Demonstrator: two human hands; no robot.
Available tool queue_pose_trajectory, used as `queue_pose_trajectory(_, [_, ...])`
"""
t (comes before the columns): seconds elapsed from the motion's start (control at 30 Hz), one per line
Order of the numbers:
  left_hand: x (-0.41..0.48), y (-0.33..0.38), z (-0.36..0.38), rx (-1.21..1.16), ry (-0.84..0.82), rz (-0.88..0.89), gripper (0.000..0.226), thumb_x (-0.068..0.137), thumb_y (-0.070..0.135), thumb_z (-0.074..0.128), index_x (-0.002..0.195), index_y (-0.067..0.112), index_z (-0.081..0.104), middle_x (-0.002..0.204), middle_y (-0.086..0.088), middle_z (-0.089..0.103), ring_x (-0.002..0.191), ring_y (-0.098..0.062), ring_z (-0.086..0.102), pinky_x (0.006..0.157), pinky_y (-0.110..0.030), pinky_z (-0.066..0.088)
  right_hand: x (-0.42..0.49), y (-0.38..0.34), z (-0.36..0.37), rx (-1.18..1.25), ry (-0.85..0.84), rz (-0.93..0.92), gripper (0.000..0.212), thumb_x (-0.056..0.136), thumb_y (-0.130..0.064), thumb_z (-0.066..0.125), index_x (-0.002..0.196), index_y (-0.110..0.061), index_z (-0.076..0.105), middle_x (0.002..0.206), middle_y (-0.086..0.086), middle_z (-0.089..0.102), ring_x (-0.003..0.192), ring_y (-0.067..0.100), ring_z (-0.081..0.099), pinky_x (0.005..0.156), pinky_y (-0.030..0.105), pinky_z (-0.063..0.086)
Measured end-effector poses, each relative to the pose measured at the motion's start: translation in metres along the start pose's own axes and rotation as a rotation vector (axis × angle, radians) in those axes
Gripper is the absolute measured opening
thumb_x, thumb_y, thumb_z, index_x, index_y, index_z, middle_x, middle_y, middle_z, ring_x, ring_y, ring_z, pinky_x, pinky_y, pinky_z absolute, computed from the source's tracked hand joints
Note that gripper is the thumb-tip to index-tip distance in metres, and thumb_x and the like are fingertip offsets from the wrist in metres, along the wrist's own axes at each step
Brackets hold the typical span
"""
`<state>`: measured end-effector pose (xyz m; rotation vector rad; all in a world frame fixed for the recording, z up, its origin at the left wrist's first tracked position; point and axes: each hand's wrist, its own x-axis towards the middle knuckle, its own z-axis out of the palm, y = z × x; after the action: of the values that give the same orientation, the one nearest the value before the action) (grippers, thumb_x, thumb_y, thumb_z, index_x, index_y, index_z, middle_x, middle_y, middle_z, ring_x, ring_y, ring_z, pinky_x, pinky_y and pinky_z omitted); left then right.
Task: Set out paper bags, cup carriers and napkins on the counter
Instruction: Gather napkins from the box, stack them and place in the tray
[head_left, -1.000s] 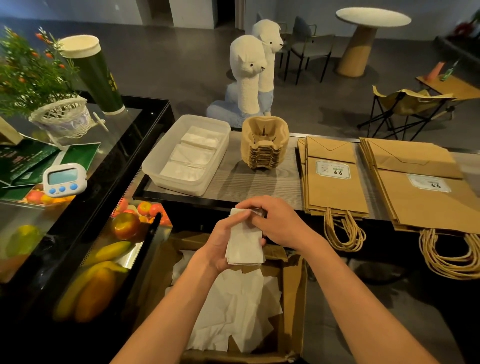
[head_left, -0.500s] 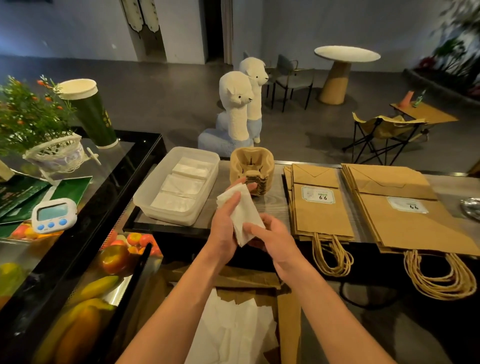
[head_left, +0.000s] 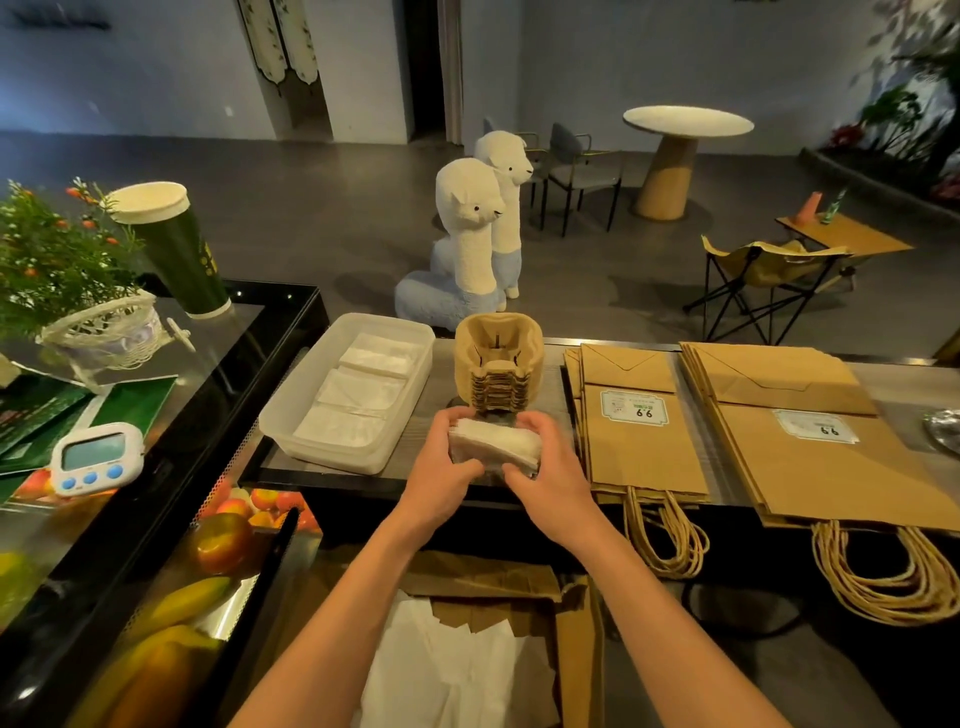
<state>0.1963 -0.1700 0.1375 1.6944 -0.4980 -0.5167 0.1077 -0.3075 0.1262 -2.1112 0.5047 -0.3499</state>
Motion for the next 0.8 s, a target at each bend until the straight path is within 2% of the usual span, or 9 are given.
queue_pose_trajectory(0.1, [0.0, -0.004, 0.005, -0.006, 0.016, -0.009, 0.064, 0.089, -0.013, 0.055, 0.136, 0.029, 0.041, 0.124, 0.012, 0.052, 0.114, -0.005, 0.055, 0.093, -0.025, 0.053, -0.002, 0.003, 0.007, 0.031, 0.01, 0.004, 0.067, 0.094, -0.011, 0.066, 0.147, -0.034, 0.031, 0.143, -0.007, 0.043, 0.13, 0.012, 0.042, 0.112, 0.036, 0.043])
queue_pose_trajectory(0.2, [0.0, -0.003, 0.008, -0.011, 0.028, -0.004, 0.06, 0.092, -0.01, 0.053, 0.136, 0.028, 0.039, 0.12, 0.013, 0.049, 0.112, -0.008, 0.054, 0.09, -0.023, 0.053, 0.001, 0.003, 0.009, 0.019, 0.037, -0.01, 0.056, 0.098, -0.013, 0.06, 0.144, -0.033, 0.036, 0.139, -0.007, 0.046, 0.126, 0.013, 0.045, 0.109, 0.043, 0.045])
queue_pose_trajectory(0.27, [0.0, -0.002, 0.009, -0.016, 0.025, 0.011, 0.054, 0.094, -0.007, 0.053, 0.133, 0.026, 0.037, 0.12, 0.009, 0.049, 0.11, -0.011, 0.055, 0.086, -0.022, 0.055, 0.002, 0.001, 0.008, 0.02, 0.057, -0.024, 0.054, 0.097, -0.014, 0.061, 0.143, -0.03, 0.038, 0.136, -0.009, 0.045, 0.123, 0.011, 0.045, 0.109, 0.04, 0.045])
queue_pose_trajectory(0.33, [0.002, -0.003, 0.009, 0.01, -0.001, 0.005, 0.047, 0.095, -0.002, 0.054, 0.13, 0.024, 0.036, 0.123, 0.001, 0.049, 0.112, -0.014, 0.056, 0.088, -0.027, 0.056, 0.004, 0.0, 0.007, 0.008, 0.033, -0.008, 0.057, 0.095, -0.012, 0.062, 0.145, -0.027, 0.037, 0.139, -0.006, 0.042, 0.125, 0.01, 0.041, 0.112, 0.037, 0.042])
queue_pose_trajectory(0.4, [0.002, -0.003, 0.01, 0.064, -0.013, -0.006, 0.039, 0.099, 0.002, 0.052, 0.127, 0.023, 0.035, 0.123, 0.001, 0.049, 0.113, -0.013, 0.055, 0.091, -0.03, 0.055, 0.005, -0.002, 0.006, -0.011, 0.012, 0.016, 0.059, 0.095, -0.009, 0.061, 0.145, -0.025, 0.036, 0.141, -0.002, 0.042, 0.127, 0.012, 0.041, 0.112, 0.037, 0.041])
queue_pose_trajectory(0.5, [0.003, 0.0, 0.01, 0.079, 0.061, 0.012, 0.034, 0.1, 0.006, 0.052, 0.124, 0.024, 0.037, 0.117, 0.003, 0.053, 0.112, -0.016, 0.057, 0.095, -0.035, 0.055, 0.004, -0.004, 0.004, 0.034, 0.056, 0.01, 0.051, 0.097, -0.009, 0.059, 0.14, -0.028, 0.04, 0.132, -0.003, 0.05, 0.118, 0.014, 0.051, 0.102, 0.035, 0.049])
queue_pose_trajectory(0.63, [-0.004, 0.006, 0.007, 0.044, 0.165, 0.064, 0.038, 0.099, 0.007, 0.057, 0.126, 0.029, 0.042, 0.115, 0.011, 0.054, 0.109, -0.007, 0.057, 0.082, -0.019, 0.051, -0.002, -0.013, 0.001, 0.139, 0.137, 0.005, 0.045, 0.096, -0.012, 0.063, 0.133, -0.031, 0.046, 0.123, -0.006, 0.055, 0.111, 0.011, 0.056, 0.087, 0.025, 0.056])
queue_pose_trajectory(0.73, [-0.009, 0.012, 0.0, 0.026, 0.208, 0.138, 0.039, 0.098, 0.008, 0.061, 0.126, 0.03, 0.045, 0.116, 0.012, 0.056, 0.11, -0.009, 0.059, 0.085, -0.024, 0.057, -0.007, -0.026, 0.0, 0.234, 0.173, -0.006, 0.042, 0.095, -0.012, 0.066, 0.13, -0.028, 0.05, 0.121, -0.007, 0.057, 0.11, 0.007, 0.057, 0.074, 0.013, 0.054])
queue_pose_trajectory(0.8, [-0.013, 0.018, -0.009, 0.015, 0.237, 0.179, 0.039, 0.097, 0.008, 0.062, 0.125, 0.031, 0.046, 0.117, 0.011, 0.056, 0.11, -0.009, 0.059, 0.085, -0.028, 0.06, -0.01, -0.038, 0.0, 0.275, 0.194, -0.021, 0.044, 0.093, -0.013, 0.07, 0.131, -0.027, 0.051, 0.12, -0.009, 0.058, 0.108, 0.006, 0.059, 0.074, 0.014, 0.056])
